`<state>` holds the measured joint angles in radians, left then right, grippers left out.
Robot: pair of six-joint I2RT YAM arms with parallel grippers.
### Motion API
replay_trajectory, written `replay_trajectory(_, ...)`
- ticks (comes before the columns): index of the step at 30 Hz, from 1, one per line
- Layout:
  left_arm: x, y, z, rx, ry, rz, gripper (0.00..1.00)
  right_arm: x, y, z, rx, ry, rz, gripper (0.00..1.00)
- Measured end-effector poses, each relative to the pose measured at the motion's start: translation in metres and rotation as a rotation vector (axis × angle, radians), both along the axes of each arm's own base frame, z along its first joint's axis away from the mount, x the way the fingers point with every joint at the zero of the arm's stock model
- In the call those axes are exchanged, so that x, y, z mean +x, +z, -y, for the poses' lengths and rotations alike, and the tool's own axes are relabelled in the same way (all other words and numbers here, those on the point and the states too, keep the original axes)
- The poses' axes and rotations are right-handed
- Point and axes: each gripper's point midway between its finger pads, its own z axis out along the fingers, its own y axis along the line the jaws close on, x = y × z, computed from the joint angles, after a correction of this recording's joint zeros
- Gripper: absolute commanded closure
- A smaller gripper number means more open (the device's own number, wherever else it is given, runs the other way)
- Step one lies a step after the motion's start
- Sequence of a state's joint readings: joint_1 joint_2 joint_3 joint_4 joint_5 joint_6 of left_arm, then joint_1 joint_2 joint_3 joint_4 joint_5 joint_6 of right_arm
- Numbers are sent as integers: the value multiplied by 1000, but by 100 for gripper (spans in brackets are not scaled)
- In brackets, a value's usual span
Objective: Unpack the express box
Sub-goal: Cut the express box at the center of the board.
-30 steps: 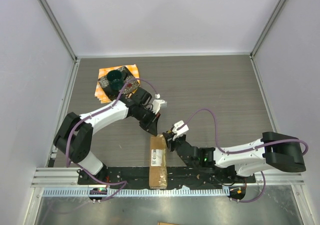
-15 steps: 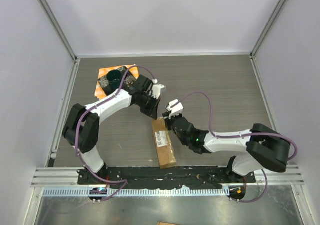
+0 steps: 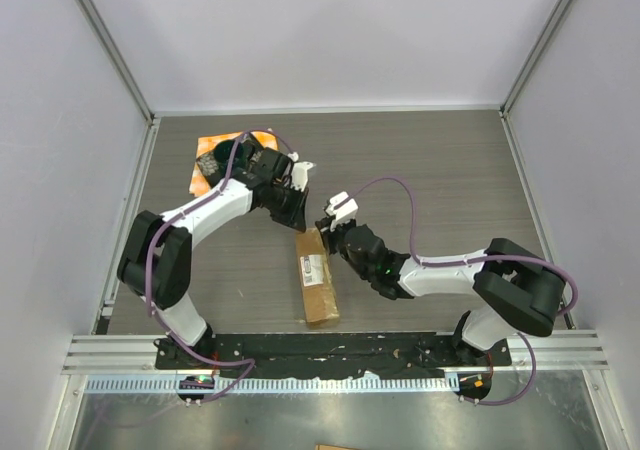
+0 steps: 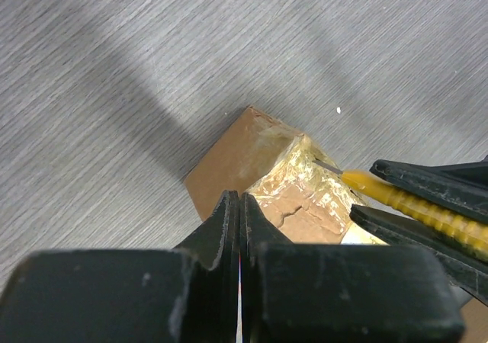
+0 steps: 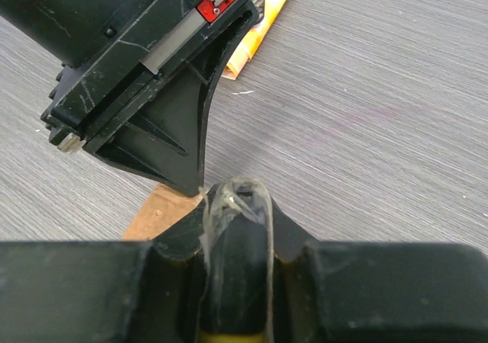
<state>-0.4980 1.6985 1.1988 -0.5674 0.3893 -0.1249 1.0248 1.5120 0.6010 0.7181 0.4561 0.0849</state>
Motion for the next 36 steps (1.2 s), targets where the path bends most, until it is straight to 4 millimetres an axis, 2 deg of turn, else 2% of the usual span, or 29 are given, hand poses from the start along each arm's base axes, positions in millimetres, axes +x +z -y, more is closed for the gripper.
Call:
replay_trajectory(6,-4,1,-1,-21,-7,-19,98,-2,-1,-4,8,18,2,99)
replay_trajectory(7,-4,1,-2,-24,-11,-22,80,-3,-2,-5,8,20,1,99)
replay_trajectory(9,-7,1,-1,-32,-32,-26,61,-3,-2,-6,9,23,2,99)
replay_trajectory(12,-12,-4,-4,-25,-58,-52,54,-4,-3,-9,6,31,1,99)
replay_trajectory(14,-13,-7,-5,-29,-65,-66,55,-5,-3,-11,3,36,1,99)
replay_trajectory(18,-13,-7,-4,-43,-84,-77,74,-6,-4,-13,-5,36,4,99)
replay_trajectory(19,-13,-6,-2,-50,-92,-82,74,-6,-5,-14,-7,34,5,99)
replay_trajectory(26,-16,-4,3,-78,-130,-90,72,-7,-5,-15,-18,28,13,99)
replay_trajectory(32,-18,-6,7,-110,-204,-80,56,-7,-5,-15,-22,26,15,99)
replay_trajectory(36,-21,-9,13,-159,-254,-98,55,-7,-5,-15,-22,27,15,99)
